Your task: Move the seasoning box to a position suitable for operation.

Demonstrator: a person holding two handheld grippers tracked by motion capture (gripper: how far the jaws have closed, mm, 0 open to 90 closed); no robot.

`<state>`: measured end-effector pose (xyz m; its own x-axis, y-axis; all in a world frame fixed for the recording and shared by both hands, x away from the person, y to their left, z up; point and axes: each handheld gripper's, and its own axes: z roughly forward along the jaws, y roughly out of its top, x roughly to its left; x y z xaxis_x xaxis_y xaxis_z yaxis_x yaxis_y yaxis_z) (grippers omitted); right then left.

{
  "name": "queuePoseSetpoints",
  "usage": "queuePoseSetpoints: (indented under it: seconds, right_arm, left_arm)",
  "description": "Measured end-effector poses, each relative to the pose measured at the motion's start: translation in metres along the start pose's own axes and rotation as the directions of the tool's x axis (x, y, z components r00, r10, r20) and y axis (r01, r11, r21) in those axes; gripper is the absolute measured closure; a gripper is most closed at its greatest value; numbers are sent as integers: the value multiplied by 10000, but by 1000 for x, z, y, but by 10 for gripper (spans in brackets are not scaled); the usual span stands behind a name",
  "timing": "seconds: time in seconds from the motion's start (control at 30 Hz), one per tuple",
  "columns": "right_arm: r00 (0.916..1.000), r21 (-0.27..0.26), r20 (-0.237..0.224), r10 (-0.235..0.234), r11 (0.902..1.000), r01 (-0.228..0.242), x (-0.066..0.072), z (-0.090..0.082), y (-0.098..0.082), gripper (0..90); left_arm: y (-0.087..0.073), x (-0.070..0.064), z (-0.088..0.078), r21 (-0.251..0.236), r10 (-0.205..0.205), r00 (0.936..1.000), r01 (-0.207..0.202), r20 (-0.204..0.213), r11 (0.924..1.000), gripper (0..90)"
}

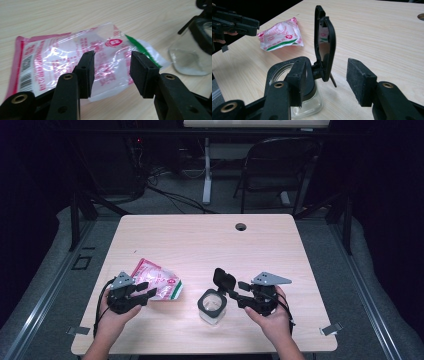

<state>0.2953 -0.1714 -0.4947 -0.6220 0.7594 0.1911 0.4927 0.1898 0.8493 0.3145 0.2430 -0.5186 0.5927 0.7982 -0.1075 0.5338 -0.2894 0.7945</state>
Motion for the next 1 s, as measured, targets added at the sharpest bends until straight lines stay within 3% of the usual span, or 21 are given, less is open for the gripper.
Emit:
queuePoseSetpoints:
  seconds: [0.13,0.33,0.57,0.77,0.9,1.0]
  right_arm:
    - [10000,-173,60,63,9998,-62,-4,-2,0,489]
    - [9997,-197,251,-39,9998,44,-6,-3,-1,489]
    - [9983,-180,588,3,9998,8,-7,-5,0,476]
    - [9975,-133,709,-50,9999,59,-7,-4,0,458]
    - [9972,-98,745,-93,9999,101,-7,-3,-1,454]
    - [9970,-105,767,-63,9999,71,-8,-3,-1,454]
  left_arm:
    - [-4,6,2,47,-57,9997,56,252,10000,455]
    - [-8,1,9,147,59,9976,-69,683,9999,306]
    - [-11,-13,17,84,733,9930,-744,923,9972,236]
    - [-15,-17,27,343,1008,9933,-1029,572,9941,198]
    - [-17,-18,32,496,1060,9924,-1092,623,9928,196]
    - [-20,-19,35,670,1365,9903,-1380,266,9882,197]
